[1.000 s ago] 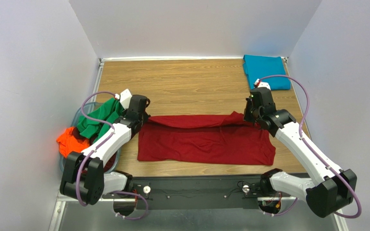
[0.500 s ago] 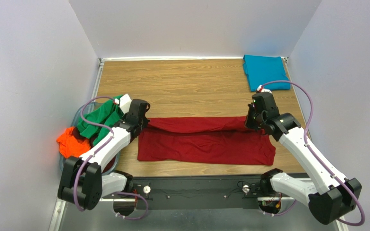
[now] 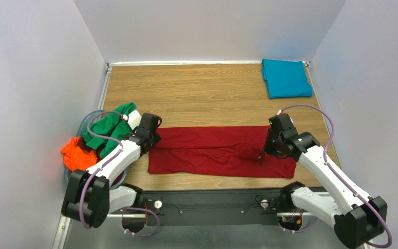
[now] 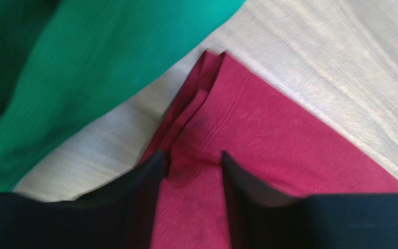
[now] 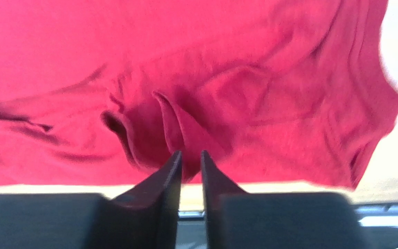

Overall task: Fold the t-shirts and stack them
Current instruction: Fold the tshirt

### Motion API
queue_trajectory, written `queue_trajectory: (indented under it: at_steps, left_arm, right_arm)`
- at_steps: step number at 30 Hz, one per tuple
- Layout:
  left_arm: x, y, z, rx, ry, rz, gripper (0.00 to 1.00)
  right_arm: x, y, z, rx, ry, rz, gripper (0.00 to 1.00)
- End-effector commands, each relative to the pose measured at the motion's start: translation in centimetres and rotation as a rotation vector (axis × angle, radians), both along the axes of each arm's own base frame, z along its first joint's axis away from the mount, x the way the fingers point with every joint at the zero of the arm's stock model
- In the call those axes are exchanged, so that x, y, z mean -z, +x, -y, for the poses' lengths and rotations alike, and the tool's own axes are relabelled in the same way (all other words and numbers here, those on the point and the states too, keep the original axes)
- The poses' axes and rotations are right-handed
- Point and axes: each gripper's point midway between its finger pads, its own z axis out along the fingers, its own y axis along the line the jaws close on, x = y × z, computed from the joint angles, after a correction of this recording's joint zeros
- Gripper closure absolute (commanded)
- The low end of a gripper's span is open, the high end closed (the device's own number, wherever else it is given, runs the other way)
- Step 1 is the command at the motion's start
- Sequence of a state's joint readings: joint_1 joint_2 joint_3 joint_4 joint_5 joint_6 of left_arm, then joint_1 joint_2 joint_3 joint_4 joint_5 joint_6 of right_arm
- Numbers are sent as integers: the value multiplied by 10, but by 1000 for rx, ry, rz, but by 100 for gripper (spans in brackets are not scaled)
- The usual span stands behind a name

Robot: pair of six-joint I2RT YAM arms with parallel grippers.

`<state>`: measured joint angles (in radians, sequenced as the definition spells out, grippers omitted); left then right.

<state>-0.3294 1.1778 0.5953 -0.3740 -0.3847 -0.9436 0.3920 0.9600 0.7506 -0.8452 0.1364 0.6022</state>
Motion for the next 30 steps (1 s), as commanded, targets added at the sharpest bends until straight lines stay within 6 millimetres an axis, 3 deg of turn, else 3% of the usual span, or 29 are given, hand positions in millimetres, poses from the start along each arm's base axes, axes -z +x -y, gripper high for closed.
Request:
queue_trajectory:
  at_steps: [1,2,3,4,5,9,13,16,18,22,26,30]
  left_arm:
    - [4,-18,-4,-21,-4,-41,42]
    - [1,-17,-3,-19,-9,-27,40]
    - [-8,-15,-2,-19,-23,4,32]
    - [-14,-13,-2,-17,-29,20,29]
    - [-21,-10,1,-13,-42,42,25]
    - [-53,2,15,51,-98,147,16]
    - [-72,15,32,124,-117,212,11]
    - [-77,21,45,161,-120,220,11]
    - [-79,27,64,212,-125,222,11]
    - [-70,35,91,300,-124,198,9]
    - [-42,36,105,357,-149,155,6]
    - [-21,35,110,388,-157,133,6]
  right_arm:
    - [8,-30,-14,46,120,-100,57]
    - [9,-33,-14,38,122,-113,51]
    - [9,-35,-14,28,124,-117,27]
    - [10,-36,-14,19,123,-121,9]
    - [8,-35,-15,3,119,-114,0]
    - [-9,-16,-18,-24,112,-51,0]
    - [-35,10,-42,-128,185,40,0]
    - [-39,15,-56,-194,232,54,0]
    - [-26,15,-57,-212,214,17,0]
    - [9,12,-48,-154,73,-60,0]
    - [20,4,-72,-144,6,-60,0]
    - [28,11,-72,-97,-9,-62,0]
